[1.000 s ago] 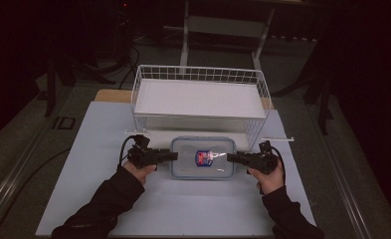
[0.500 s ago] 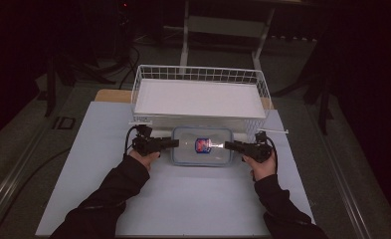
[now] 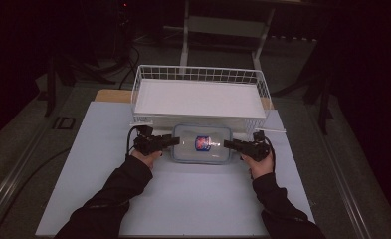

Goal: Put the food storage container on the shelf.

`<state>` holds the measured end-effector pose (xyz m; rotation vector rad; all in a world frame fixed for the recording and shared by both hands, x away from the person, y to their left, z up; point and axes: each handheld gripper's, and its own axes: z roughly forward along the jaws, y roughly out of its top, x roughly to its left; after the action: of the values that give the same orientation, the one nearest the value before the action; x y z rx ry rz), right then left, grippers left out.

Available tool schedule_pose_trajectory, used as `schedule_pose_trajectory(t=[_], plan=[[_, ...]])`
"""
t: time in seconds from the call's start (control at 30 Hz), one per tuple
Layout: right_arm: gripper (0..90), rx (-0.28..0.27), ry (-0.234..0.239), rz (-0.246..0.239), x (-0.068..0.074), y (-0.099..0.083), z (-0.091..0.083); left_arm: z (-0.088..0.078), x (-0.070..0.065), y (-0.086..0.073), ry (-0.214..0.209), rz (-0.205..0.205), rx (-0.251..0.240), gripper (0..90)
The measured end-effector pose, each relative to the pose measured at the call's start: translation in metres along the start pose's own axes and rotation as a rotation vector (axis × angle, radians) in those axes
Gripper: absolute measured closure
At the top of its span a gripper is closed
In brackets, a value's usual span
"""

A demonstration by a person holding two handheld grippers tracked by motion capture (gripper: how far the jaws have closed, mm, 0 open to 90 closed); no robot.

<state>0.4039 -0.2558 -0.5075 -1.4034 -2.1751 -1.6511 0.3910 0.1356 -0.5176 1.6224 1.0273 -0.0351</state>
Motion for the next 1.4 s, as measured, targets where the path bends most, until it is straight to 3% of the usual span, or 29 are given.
schedule_pose_trajectory(t=[0.3, 0.47, 0.73, 1.1, 1.3, 1.4], plan=[[47.1, -0.04, -0.029, 0.013, 0.002, -0.002, 0.002, 0.002, 0.002, -0.006, 0.006, -0.001, -0.05, 52.5], [46.3, -0.069, -0.06, 0.013, 0.004, -0.002, 0.004, 0.005, 0.001, -0.005, 0.028, 0.021, -0.077, 51.1], [48.1, -0.087, -0.142, -0.01, 0.012, 0.003, 0.009, 0.008, 0.001, -0.008, 0.096, 0.055, -0.14, 46.5], [43.0, -0.107, -0.214, -0.043, 0.015, 0.005, 0.012, 0.012, 0.0, -0.008, 0.155, 0.084, -0.167, 40.1], [42.0, -0.091, -0.226, -0.102, 0.025, 0.002, 0.007, 0.002, -0.004, -0.008, 0.09, 0.123, -0.155, 30.5], [40.4, -0.098, -0.228, -0.133, 0.033, 0.002, 0.002, -0.004, -0.007, -0.007, 0.078, 0.14, -0.145, 25.6]])
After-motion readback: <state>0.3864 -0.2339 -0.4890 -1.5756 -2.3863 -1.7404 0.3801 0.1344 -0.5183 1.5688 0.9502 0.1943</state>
